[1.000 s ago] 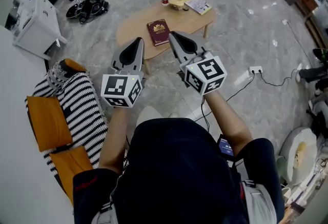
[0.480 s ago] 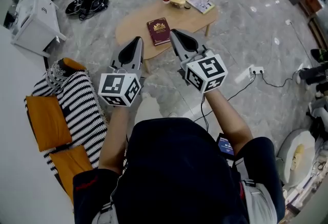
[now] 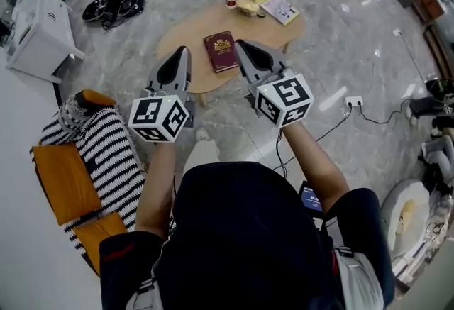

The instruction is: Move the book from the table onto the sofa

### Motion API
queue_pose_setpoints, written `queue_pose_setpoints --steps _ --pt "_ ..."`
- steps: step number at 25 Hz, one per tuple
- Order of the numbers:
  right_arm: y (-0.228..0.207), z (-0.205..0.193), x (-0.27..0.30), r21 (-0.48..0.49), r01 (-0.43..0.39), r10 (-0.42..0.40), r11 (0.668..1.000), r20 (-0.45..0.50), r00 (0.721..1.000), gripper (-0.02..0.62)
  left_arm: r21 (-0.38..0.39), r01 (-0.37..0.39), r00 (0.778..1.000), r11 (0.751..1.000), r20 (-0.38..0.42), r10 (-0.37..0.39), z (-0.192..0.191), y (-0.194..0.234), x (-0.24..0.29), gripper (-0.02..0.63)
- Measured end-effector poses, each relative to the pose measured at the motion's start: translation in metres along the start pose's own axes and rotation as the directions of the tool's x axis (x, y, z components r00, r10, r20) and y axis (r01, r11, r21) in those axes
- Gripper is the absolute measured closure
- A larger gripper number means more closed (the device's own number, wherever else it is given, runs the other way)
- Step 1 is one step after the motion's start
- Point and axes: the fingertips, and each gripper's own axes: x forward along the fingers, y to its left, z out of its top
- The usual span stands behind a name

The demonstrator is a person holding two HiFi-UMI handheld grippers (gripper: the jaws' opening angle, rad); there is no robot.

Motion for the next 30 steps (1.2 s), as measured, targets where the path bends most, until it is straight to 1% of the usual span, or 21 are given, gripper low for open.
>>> queue_pose_setpoints --steps 5,8,10,13,15,21,30 --pt "-0.013 0.007 0.046 -0.006 0.035 -0.035 0.999 -0.027 0.999 0.584 -0.012 0.031 0.999 0.999 -0.033 -0.032 0.007 0.036 0.028 0.591" --pt "-0.02 0.007 0.074 -0.002 0.071 -0.071 0.997 -0.041 0.997 0.584 0.027 0.067 0.997 0.997 -0.048 -0.066 0.012 0.054 0.041 0.591" --pt "-0.023 0.003 0.092 0.0 0.091 -0.091 0.996 -0.051 0.995 0.584 0.055 0.072 0.996 0.996 -0.053 -0.069 0.014 0.069 0.049 0.591" --pt "-0.022 0.0 0.118 0.023 0.087 -0.085 0.996 -0.051 0.995 0.584 0.075 0.079 0.995 0.994 -0.061 -0.074 0.017 0.091 0.058 0.591" --pt "-0.021 -0.001 0.133 0.017 0.093 -0.092 0.996 -0.051 0.995 0.584 0.086 0.088 0.994 0.992 -0.069 -0.082 0.017 0.104 0.064 0.591" --pt "-0.02 -0.014 0.167 0.001 0.124 -0.124 0.992 -0.081 0.989 0.584 0.072 0.115 0.989 0.991 -0.105 -0.108 0.005 0.138 0.078 0.591" --pt "-0.034 -0.04 0.18 0.007 0.152 -0.149 0.988 -0.141 0.979 0.584 0.029 0.135 0.98 0.99 -0.15 -0.129 -0.019 0.155 0.093 0.591"
